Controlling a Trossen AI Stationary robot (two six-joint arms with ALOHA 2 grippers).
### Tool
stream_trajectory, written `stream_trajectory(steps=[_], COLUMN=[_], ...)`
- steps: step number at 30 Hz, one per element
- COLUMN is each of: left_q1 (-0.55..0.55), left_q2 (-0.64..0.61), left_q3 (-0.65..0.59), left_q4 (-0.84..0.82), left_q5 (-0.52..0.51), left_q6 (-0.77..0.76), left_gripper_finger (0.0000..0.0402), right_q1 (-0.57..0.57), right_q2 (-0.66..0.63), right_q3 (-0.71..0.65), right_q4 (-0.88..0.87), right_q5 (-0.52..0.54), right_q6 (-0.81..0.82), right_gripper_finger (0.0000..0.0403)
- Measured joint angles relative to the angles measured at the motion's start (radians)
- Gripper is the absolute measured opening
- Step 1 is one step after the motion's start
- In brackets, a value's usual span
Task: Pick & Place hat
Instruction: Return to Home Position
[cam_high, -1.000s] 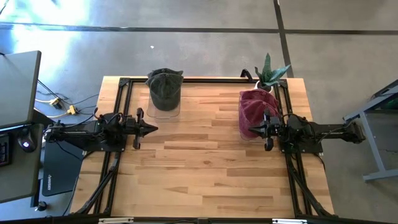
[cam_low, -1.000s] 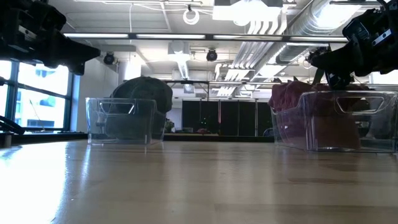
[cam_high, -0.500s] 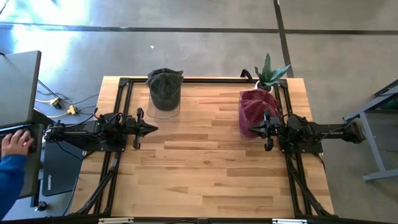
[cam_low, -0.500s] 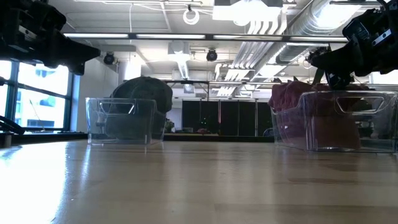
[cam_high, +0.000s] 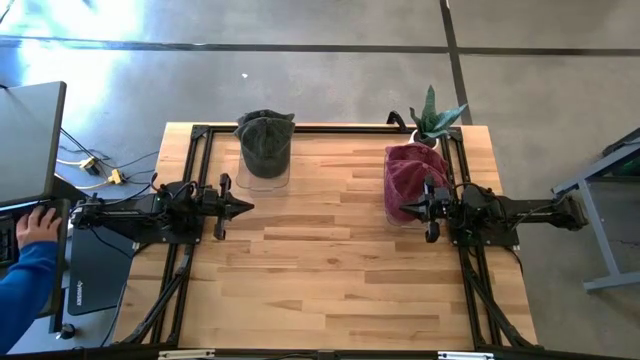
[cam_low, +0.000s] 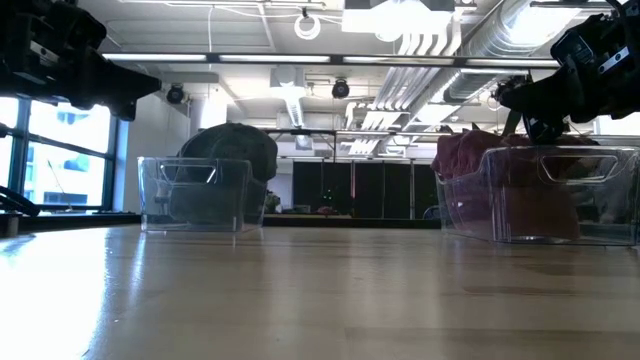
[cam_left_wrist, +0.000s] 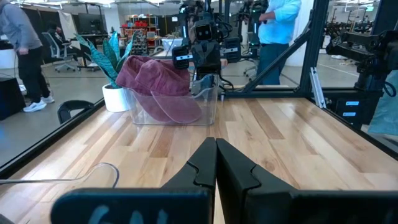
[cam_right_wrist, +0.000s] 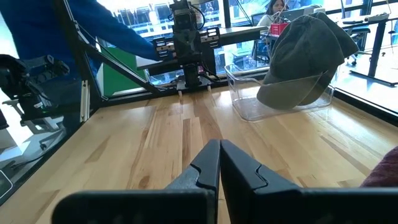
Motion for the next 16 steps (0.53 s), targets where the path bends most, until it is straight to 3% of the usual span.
stream_trajectory(steps=[16], left_q1=[0.0], left_q2=[0.0], left_q3=[0.0], left_q4=[0.0], left_q5=[0.0], left_q6=[0.0], left_gripper_finger=[0.0001], right_q1=[0.0], right_q2=[0.0], right_q3=[0.0], right_q4=[0.0], right_q5=[0.0], right_q6=[0.0], right_gripper_finger=[0.0008])
